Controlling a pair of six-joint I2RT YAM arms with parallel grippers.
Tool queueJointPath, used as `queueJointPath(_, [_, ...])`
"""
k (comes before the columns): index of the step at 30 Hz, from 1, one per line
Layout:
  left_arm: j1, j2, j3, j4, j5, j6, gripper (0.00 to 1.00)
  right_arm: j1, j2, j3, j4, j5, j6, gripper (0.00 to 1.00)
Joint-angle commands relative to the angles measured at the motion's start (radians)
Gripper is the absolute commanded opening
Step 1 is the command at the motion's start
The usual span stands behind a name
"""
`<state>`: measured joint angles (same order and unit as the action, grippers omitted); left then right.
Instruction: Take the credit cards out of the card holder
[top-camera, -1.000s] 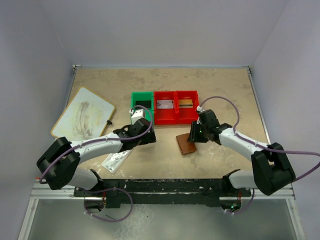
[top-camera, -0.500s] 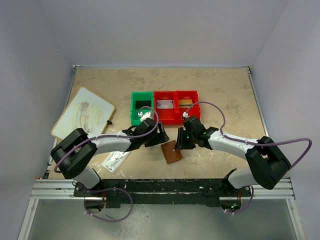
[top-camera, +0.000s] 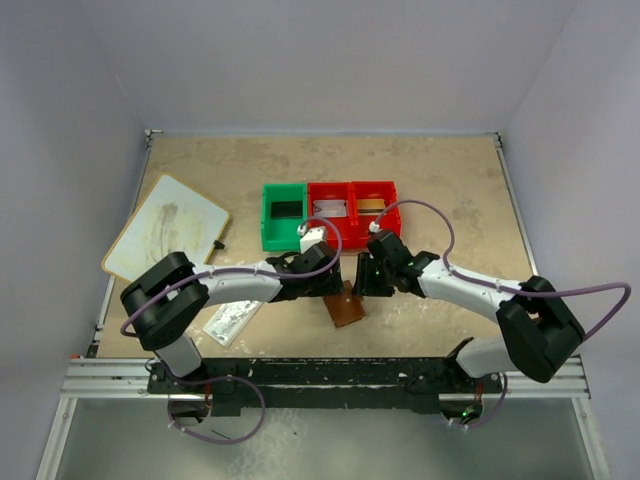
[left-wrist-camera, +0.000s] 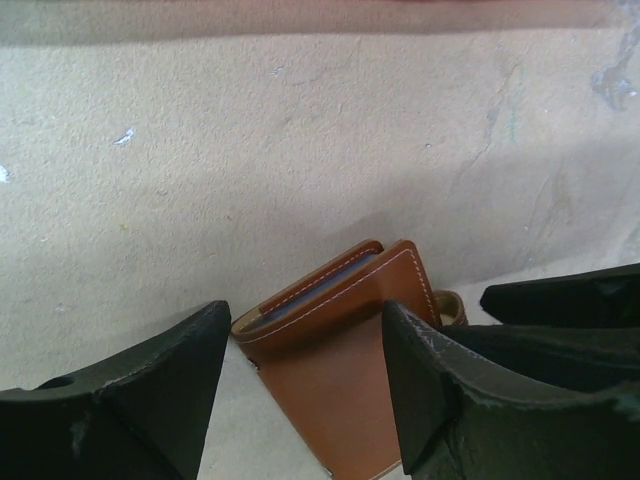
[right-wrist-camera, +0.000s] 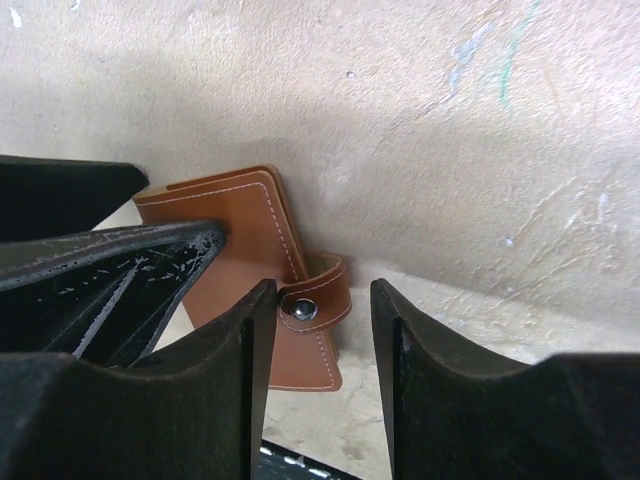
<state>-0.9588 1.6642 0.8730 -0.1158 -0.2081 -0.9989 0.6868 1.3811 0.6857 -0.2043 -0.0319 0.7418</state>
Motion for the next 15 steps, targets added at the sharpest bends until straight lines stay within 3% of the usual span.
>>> queueJointPath(1, [-0.012,0.006,0.008,-0.130,-0.085,0.033,0.60,-0.002,-0.008,0.060,-0.067,0.077,-0.047,0.45])
queueJointPath(15, [-0.014,-0.005,0.001,-0.124,-0.078,0.036,0.52,0.000,-0.030,0.073,-0.071,0.047,-0.105,0.39])
